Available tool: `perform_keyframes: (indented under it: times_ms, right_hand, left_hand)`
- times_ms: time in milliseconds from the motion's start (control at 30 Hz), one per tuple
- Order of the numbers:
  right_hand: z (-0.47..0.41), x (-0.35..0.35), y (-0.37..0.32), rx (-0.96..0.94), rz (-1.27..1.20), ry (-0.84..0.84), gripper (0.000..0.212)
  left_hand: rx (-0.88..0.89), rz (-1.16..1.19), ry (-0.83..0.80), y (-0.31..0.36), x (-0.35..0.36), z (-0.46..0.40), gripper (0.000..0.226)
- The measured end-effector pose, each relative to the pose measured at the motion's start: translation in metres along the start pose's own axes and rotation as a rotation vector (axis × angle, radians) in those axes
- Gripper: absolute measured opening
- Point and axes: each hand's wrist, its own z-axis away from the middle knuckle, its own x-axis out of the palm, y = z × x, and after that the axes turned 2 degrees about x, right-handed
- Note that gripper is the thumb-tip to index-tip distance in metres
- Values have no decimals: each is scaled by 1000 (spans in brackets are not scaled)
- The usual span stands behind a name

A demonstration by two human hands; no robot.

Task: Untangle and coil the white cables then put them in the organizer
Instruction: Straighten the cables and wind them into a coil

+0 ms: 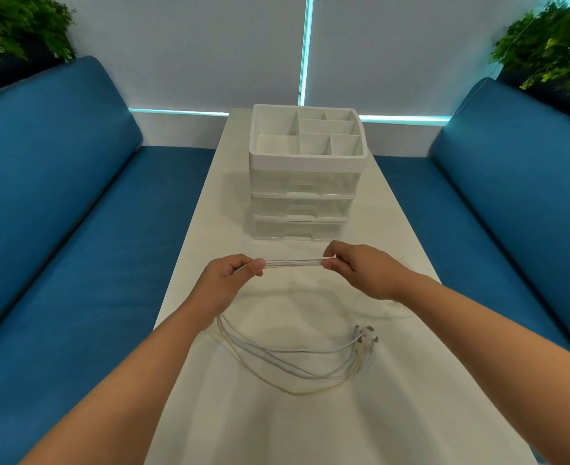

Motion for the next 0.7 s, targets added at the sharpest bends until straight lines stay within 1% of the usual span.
perform_keyframes:
  times_ms: [67, 167, 233, 300, 433, 533, 633, 700]
  right_hand:
    - [0, 3, 3, 38, 15, -5, 34]
    - [1, 7, 7, 93, -28, 63, 56]
    - [2, 9, 7, 90, -22, 89, 60]
    - [4, 10, 5, 57, -35, 89, 56]
    - [7, 3, 6, -4, -56, 79, 39]
    - [6, -1, 6, -34, -72, 77, 36]
    - [6, -4, 5, -62, -64, 54, 32]
    - [7, -5, 3, -72, -39, 29, 31]
  left_hand:
    - [-11, 29, 14, -3, -2, 0, 29]
    - [-34, 42, 36, -6, -4, 1, 33]
    - [-35, 41, 50, -6, -4, 0, 36]
    - [-29, 36, 70, -5, -4, 0, 37]
    - [-28, 1, 84, -4, -2, -1, 40]
    - [-26, -19, 89, -5, -1, -3, 42]
    - [-6, -47, 73, -8, -1, -4, 33]
    - [-7, -74, 51, -10, -2, -5, 32]
